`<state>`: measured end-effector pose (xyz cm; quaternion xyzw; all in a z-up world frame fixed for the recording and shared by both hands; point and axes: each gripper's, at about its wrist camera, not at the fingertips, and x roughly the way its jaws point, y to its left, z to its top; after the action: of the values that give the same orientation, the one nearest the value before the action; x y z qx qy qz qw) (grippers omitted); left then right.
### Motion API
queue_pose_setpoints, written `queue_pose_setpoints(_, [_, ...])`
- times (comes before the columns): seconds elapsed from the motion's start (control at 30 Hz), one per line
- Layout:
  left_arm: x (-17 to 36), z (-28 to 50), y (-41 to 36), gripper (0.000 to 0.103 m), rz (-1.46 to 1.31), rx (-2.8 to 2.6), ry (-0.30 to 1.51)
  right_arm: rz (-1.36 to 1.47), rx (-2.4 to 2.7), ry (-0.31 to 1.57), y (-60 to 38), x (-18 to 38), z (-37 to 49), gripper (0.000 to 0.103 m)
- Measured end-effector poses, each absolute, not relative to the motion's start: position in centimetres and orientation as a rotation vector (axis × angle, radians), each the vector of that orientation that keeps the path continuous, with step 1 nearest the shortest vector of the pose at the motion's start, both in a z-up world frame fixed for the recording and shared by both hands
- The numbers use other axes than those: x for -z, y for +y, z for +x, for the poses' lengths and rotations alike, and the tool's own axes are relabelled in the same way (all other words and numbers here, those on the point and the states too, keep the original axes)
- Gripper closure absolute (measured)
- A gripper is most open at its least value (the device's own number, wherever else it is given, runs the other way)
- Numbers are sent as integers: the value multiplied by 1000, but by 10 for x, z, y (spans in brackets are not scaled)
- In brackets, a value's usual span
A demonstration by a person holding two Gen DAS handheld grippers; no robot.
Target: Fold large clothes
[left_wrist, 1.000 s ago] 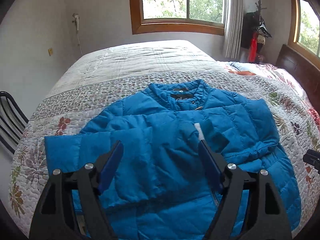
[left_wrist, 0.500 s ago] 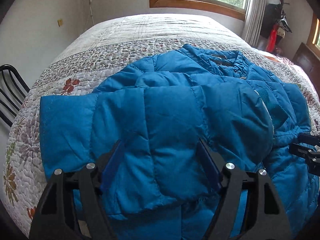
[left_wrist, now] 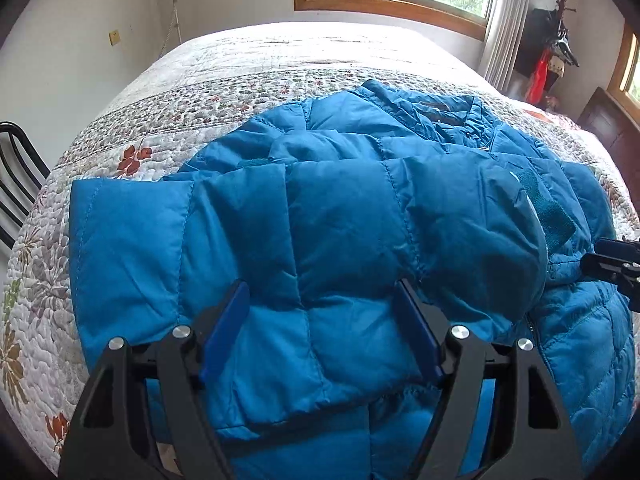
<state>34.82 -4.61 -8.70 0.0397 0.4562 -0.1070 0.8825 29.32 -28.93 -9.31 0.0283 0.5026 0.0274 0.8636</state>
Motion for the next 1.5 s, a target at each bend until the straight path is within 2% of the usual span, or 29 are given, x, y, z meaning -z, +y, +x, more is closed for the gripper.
queue_pose_setpoints(0.23, [85,351,-41,29,70,224,951,130,-204,1090,-258,98,333,47])
queue_pose_setpoints(0.3, [87,351,-42,29,77,218,948,130,-204,1115,-252,108,341,58])
queue_pose_setpoints(0.33, [86,350,-42,29,79,217,944,114,-189,1109,-251,110,342,71])
queue_pose_setpoints(0.37, [86,350,-42,29,79,219,943,101,-185,1101,-251,111,342,76])
queue_pose_setpoints(0.4, [85,350,-42,29,76,219,942,106,-185,1093,-254,111,342,89])
queue_pose_setpoints(0.43, [85,350,-41,29,74,219,941,132,-195,1091,-259,110,341,93])
queue_pose_setpoints(0.77, [64,330,-51,29,92,263,869,161,0,917,-334,61,298,94])
queue_pose_setpoints(0.97, [76,336,-57,29,108,267,900,214,118,960,-385,79,276,94])
queue_pose_setpoints(1.17, [90,343,-60,29,126,260,930,211,125,1023,-387,111,286,93])
queue_pose_setpoints(1.33, [81,336,-59,29,124,253,907,167,198,939,-381,77,265,83])
queue_pose_setpoints(1.5, [66,329,-61,28,99,291,888,158,16,907,-340,51,262,82])
